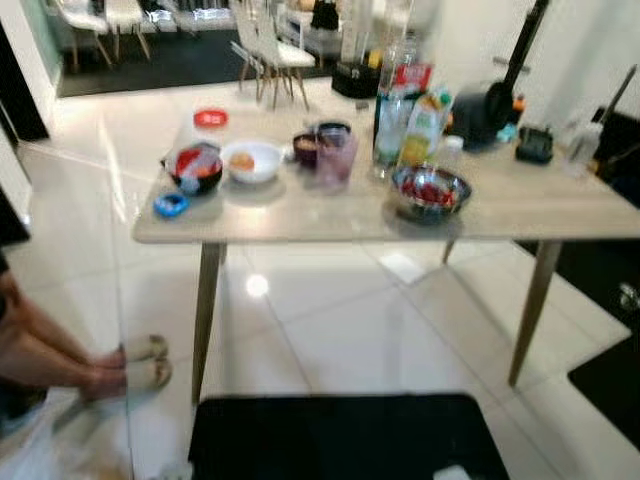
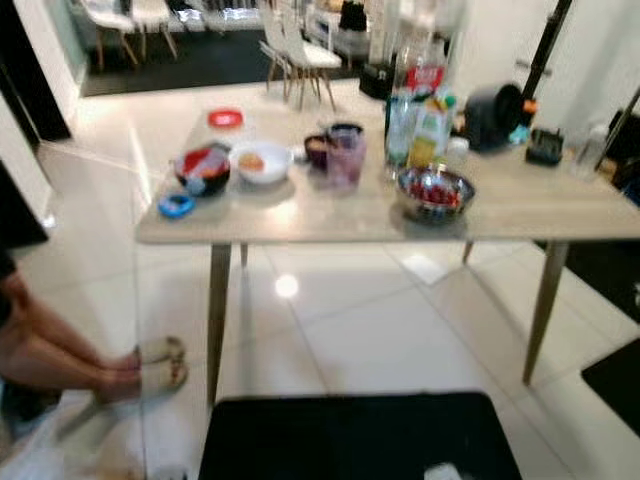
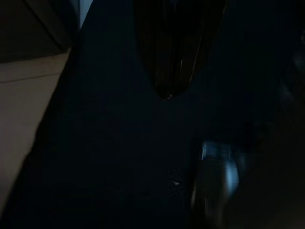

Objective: Restocking fridge

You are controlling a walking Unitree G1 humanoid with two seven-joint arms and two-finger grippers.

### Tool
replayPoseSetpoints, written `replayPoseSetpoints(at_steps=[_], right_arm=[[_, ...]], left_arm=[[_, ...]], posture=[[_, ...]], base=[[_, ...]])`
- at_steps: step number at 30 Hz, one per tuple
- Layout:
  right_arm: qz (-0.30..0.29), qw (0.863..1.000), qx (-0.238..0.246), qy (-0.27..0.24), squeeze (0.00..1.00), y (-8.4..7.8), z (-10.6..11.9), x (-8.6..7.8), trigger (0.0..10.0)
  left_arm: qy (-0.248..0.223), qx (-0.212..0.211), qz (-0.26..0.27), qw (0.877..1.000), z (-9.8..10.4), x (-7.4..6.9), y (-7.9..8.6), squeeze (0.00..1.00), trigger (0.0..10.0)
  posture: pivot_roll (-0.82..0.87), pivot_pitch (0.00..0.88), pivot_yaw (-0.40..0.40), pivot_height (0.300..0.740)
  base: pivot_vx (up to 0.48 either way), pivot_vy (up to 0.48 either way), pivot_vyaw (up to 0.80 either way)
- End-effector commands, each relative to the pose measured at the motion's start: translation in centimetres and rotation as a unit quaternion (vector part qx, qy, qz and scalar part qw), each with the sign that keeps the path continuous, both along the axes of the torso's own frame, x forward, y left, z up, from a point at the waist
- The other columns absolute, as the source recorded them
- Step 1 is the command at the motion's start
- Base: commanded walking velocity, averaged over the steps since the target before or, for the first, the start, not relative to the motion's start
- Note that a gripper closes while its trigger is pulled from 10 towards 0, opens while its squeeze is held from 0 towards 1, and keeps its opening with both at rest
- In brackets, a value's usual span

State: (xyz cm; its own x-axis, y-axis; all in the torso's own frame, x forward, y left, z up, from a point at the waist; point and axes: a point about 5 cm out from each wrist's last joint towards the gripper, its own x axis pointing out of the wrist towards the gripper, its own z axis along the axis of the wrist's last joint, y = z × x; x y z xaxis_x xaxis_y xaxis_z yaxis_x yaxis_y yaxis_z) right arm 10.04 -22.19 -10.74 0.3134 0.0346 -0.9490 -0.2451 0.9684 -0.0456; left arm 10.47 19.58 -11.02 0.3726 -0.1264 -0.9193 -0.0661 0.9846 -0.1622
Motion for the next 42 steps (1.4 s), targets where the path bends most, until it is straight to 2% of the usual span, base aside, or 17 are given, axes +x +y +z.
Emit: replayPoseSetpoints(at_steps=[1, 8, 9, 16, 39, 42], right_arm=[[0.007, 1.0, -0.001, -0.007, 0.0, -0.02, 0.16, 0.58, 10.0], [0.009, 1.0, -0.001, -0.007, 0.0, 0.03, 0.17, 0.65, 10.0], [0.01, 1.0, -0.002, -0.007, 0.0, 0.01, 0.18, 0.68, 10.0], [0.007, 1.0, -0.003, -0.006, 0.0, -0.02, 0.15, 0.56, 10.0], [0.006, 1.0, 0.001, -0.005, 0.0, 0.19, 0.08, 0.47, 10.0], [0.006, 1.0, 0.002, -0.004, 0.0, 0.25, 0.07, 0.48, 10.0]], left_arm=[[0.009, -0.003, -0.005, 1.0, -0.13, -0.29, -0.3, 0.0, 10.0], [0.005, 0.001, -0.002, 1.0, -0.11, -0.24, -0.22, 0.0, 10.0], [0.004, 0.003, 0.016, 1.0, -0.07, -0.09, -0.05, 0.0, 10.0], [-0.005, -0.001, 0.018, 1.0, 0.0, 0.13, -0.14, 0.0, 10.0], [0.003, 0.0, -0.001, 1.0, -0.15, -0.26, -0.48, 0.0, 10.0], [0.011, -0.001, -0.008, 1.0, -0.22, -0.45, -0.59, 0.0, 10.0]], posture=[[-0.04, 0.0, 0.005, 0.74], [-0.04, 0.0, 0.006, 0.74], [-0.04, 0.0, 0.006, 0.74], [-0.04, 0.0, 0.005, 0.74], [-0.04, 0.0, 0.005, 0.74], [-0.05, 0.0, 0.004, 0.74]], base=[[0.48, 0.0, 0.0], [0.369, 0.0, 0.0], [0.0, 0.0, 0.0], [0.0, 0.0, 0.0], [0.0, 0.0, 0.0], [0.0, -0.411, 0.0]])
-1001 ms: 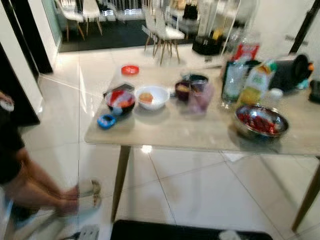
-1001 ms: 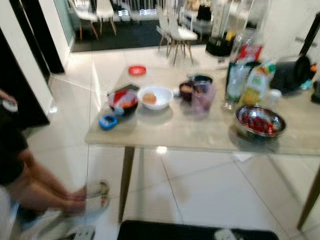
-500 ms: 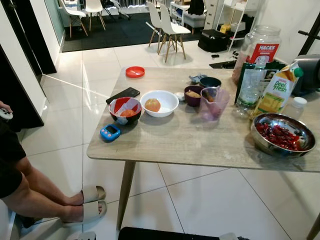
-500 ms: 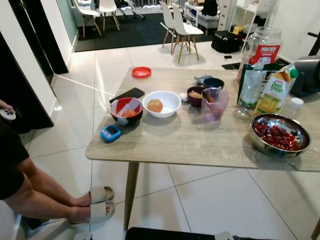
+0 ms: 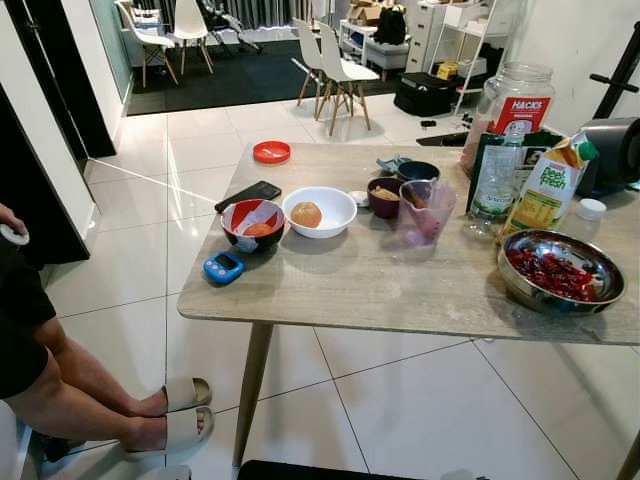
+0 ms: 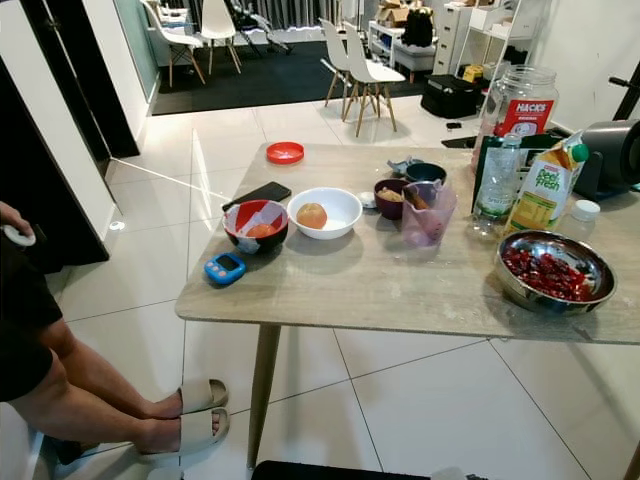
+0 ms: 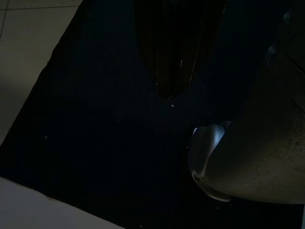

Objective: Restocking fridge

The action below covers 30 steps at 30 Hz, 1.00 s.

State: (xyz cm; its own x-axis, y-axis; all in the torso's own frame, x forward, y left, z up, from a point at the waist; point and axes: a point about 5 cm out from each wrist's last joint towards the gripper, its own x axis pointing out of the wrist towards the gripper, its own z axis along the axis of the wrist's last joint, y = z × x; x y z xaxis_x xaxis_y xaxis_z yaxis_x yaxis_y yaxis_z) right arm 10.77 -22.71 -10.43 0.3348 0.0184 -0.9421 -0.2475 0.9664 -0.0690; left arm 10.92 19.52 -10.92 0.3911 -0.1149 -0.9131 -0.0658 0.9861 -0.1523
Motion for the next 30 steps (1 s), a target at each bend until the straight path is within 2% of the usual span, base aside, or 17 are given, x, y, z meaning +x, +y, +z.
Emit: replayPoseSetpoints(at_steps=[1, 7, 30], right_arm=[[0.004, 1.0, 0.011, 0.007, 0.0, 0.78, -0.23, -0.26, 10.0], [0.004, 1.0, 0.011, 0.007, 0.0, 0.81, -0.24, -0.26, 10.0], [0.007, 1.0, 0.012, 0.009, 0.0, 1.11, -0.34, -0.38, 10.0]], left_arm=[[0.021, -0.006, -0.007, 1.0, -0.33, -0.91, -0.51, 0.0, 10.0], [0.021, -0.003, -0.002, 1.0, -0.33, -0.93, -0.44, 0.0, 10.0], [0.01, -0.003, 0.017, 1.0, -0.23, -0.78, -0.04, 0.0, 10.0]], posture=[[-0.05, 0.0, 0.004, 0.74], [-0.05, 0.0, 0.004, 0.74], [-0.04, 0.0, 0.006, 0.74]], base=[[0.0, -0.465, 0.0], [0.0, -0.462, 0.0], [0.0, 0.0, 0.0]])
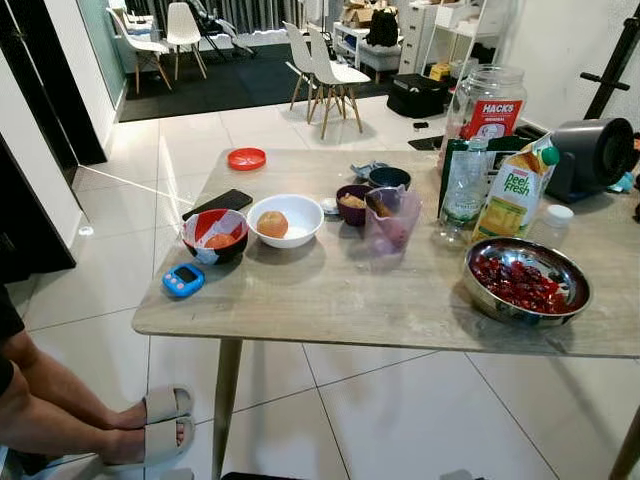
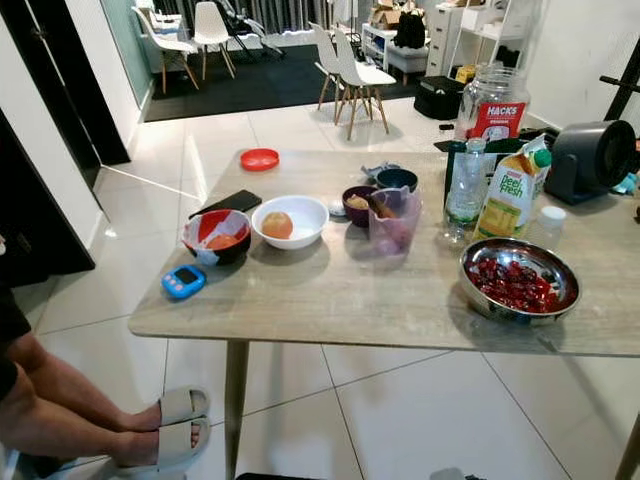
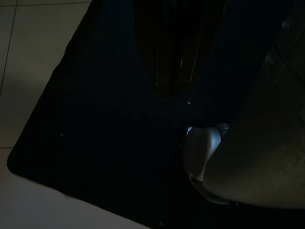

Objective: Restocking fridge

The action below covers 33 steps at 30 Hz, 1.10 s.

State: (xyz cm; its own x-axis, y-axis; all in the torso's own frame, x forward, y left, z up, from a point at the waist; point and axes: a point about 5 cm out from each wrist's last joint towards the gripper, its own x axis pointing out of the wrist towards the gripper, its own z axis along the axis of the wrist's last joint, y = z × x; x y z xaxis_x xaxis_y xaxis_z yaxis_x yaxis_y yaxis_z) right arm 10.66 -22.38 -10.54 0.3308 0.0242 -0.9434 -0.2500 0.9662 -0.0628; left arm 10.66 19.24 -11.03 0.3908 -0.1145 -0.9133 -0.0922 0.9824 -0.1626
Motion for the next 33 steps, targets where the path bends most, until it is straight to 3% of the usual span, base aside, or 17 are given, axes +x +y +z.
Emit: replayPoseSetpoints(at_steps=[1, 33], right_arm=[[0.006, 1.0, 0.009, 0.007, 0.0, 0.8, -0.2, -0.3, 10.0], [0.025, 0.999, -0.041, 0.013, 0.0, -0.4, -0.1, -0.4, 10.0]], left_arm=[[0.008, 0.003, 0.004, 1.0, -0.1, -0.5, 0.2, 0.0, 10.0], [0.002, 0.009, 0.013, 1.0, 0.0, -0.3, 0.5, 0.0, 10.0]], posture=[[-0.04, 0.0, 0.006, 0.74], [-0.03, 0.0, 0.002, 0.74]], base=[[0.0, 0.0, 0.0], [0.0, 0.0, 0.0]])
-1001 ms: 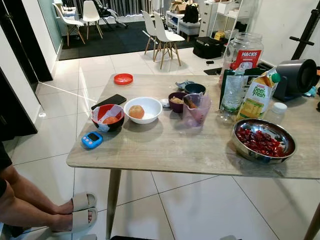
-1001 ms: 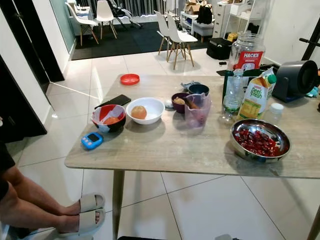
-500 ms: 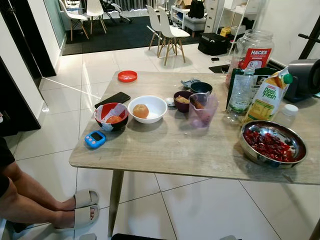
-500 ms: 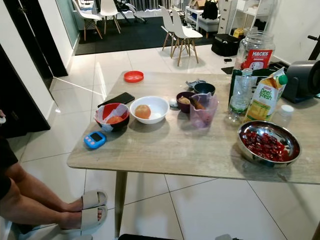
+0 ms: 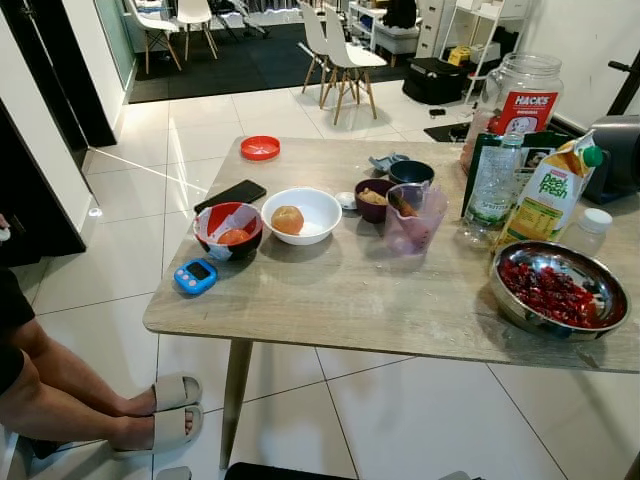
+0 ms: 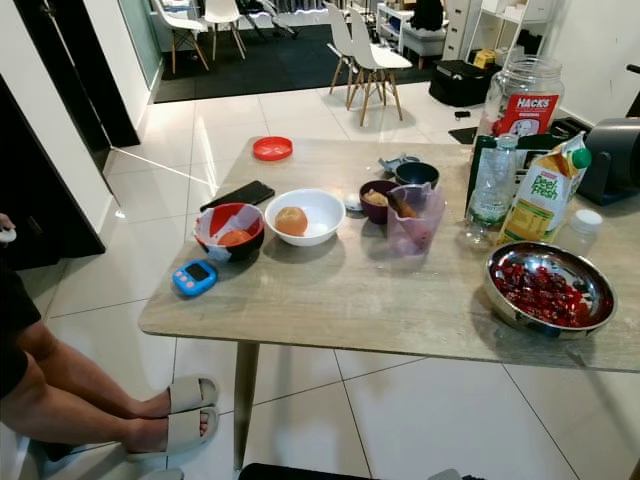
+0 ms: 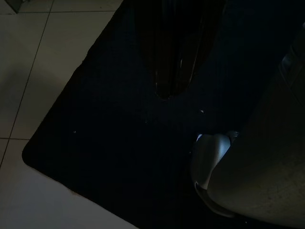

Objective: Restocking fridge

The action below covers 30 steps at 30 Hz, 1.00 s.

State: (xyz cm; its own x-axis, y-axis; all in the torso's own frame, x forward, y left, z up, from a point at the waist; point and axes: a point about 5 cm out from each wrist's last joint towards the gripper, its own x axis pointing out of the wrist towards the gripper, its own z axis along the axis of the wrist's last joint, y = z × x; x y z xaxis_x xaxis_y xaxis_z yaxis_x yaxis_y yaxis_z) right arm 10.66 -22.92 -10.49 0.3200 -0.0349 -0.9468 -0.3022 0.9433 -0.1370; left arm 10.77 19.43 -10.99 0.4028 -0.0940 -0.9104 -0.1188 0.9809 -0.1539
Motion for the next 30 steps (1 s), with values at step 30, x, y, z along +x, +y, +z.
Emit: replayPoseSetpoints(at_steps=[30], right_arm=[[0.006, 0.999, -0.021, 0.033, 0.0, -0.14, -0.31, -1.03, 10.0]], left_arm=[[-0.011, 0.018, -0.015, 1.0, 0.05, 0.22, -0.09, 0.0, 10.0]], posture=[[-0.04, 0.0, 0.011, 0.74]], base=[[0.0, 0.0, -0.69]])
